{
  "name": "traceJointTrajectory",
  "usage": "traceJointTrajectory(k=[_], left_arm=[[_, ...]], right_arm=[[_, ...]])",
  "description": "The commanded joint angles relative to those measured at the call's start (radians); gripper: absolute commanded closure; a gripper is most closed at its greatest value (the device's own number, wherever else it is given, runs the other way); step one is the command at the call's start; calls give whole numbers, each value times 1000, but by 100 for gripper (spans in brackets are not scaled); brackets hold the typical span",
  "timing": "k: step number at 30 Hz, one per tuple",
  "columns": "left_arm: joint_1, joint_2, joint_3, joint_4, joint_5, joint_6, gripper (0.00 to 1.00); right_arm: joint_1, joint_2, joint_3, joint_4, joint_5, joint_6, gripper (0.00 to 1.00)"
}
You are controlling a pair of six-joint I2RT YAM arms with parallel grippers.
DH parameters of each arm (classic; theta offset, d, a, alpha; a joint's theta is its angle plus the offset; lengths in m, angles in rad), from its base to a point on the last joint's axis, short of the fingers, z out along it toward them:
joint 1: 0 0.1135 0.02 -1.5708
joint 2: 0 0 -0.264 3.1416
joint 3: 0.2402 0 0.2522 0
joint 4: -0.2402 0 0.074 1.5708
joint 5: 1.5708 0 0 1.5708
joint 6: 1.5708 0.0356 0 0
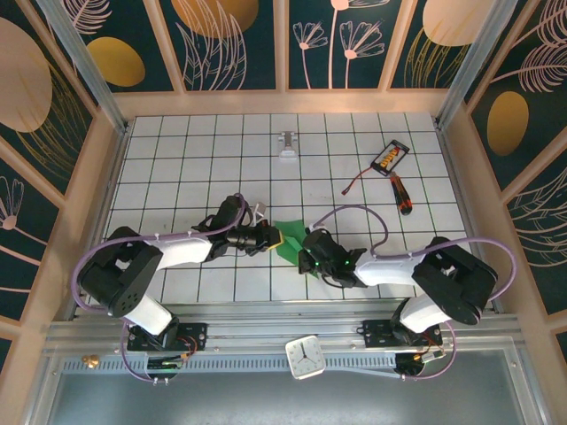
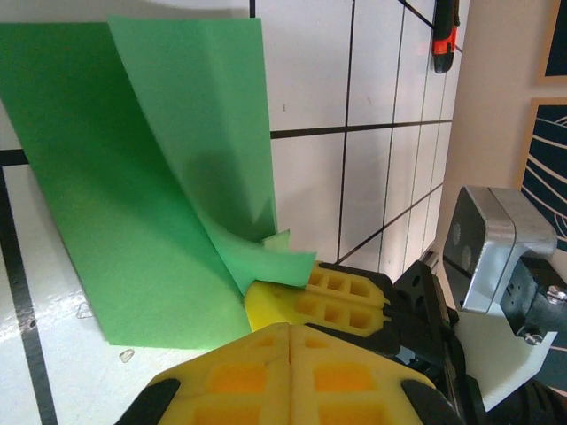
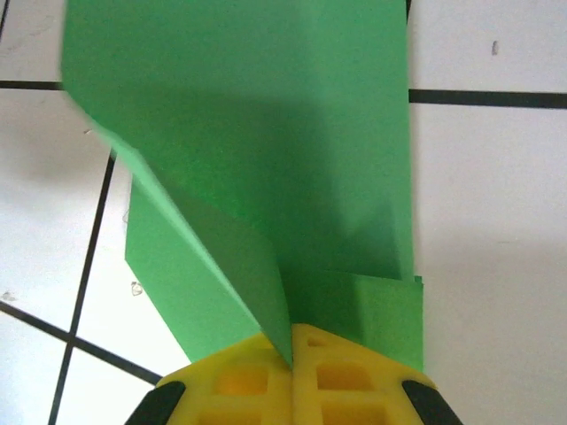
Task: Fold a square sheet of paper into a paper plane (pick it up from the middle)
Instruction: Fourth fold the wing at the center of the table.
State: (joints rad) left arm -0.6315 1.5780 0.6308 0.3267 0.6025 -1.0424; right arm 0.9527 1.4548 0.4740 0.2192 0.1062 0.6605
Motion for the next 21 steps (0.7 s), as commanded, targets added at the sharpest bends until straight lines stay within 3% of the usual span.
traceJointTrajectory(k=[1,21], left_arm=[[-7,23,-8,56,8,-12,93],[-17,77,27,51,-2,8,95]], right_arm=[[-23,-39,-45,76,-46,32,100],[-178,-99,-263,405,-309,193,100]])
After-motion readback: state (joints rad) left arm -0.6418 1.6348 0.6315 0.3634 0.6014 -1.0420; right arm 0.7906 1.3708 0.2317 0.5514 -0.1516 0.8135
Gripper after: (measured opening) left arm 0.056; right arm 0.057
